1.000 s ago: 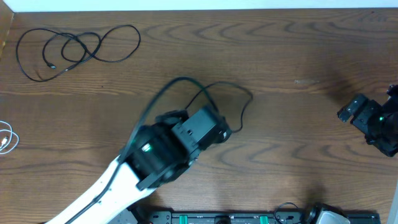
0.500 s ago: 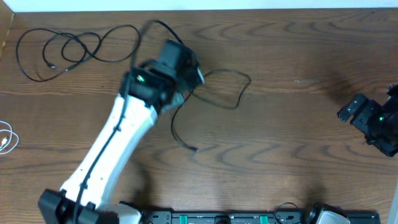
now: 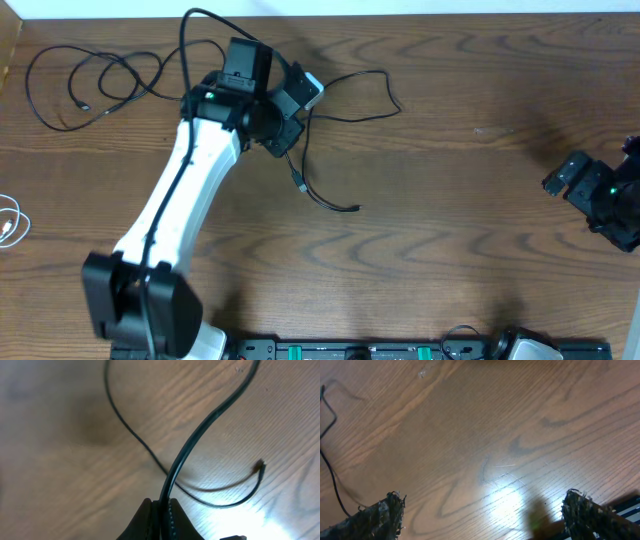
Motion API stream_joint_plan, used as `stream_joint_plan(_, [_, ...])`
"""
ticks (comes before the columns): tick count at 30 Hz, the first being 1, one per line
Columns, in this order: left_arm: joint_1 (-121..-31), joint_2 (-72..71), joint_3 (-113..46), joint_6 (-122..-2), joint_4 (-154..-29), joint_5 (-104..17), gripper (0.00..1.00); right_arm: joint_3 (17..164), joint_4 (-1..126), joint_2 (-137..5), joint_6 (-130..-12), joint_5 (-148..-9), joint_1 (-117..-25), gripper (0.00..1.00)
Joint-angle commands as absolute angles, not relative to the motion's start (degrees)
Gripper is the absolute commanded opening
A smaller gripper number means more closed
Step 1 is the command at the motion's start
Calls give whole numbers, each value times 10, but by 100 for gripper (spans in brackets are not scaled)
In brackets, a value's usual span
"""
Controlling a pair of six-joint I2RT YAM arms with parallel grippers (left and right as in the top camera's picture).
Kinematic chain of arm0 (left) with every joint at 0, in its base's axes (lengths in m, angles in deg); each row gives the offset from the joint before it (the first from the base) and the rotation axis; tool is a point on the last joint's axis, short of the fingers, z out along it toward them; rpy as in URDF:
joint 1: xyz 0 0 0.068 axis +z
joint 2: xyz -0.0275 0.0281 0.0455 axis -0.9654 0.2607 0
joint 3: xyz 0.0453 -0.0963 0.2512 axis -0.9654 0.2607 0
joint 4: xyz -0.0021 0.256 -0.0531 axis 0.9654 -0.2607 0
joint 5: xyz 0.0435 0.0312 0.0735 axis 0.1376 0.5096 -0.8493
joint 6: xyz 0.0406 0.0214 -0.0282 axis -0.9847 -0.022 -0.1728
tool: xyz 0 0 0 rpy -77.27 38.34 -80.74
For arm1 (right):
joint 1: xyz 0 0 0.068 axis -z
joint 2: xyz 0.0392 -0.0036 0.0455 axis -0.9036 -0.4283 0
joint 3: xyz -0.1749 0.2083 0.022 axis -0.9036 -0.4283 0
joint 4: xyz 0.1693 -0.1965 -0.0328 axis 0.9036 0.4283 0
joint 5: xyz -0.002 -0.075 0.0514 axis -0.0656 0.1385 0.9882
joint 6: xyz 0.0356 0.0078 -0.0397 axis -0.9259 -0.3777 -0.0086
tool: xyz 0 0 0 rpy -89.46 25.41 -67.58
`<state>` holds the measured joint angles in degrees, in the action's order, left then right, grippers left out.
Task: Untangle cables
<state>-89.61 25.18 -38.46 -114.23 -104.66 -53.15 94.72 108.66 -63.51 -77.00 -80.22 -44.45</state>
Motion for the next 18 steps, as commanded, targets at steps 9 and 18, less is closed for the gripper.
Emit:
stream_joint_plan(9, [-895, 347, -382, -957, -1052, -472, 36, 951, 1087, -635, -763, -804, -441, 99])
stream_joint_plan(18, [-895, 347, -382, -870, -1097, -458, 97, 951, 1087, -635, -763, -804, -441, 99])
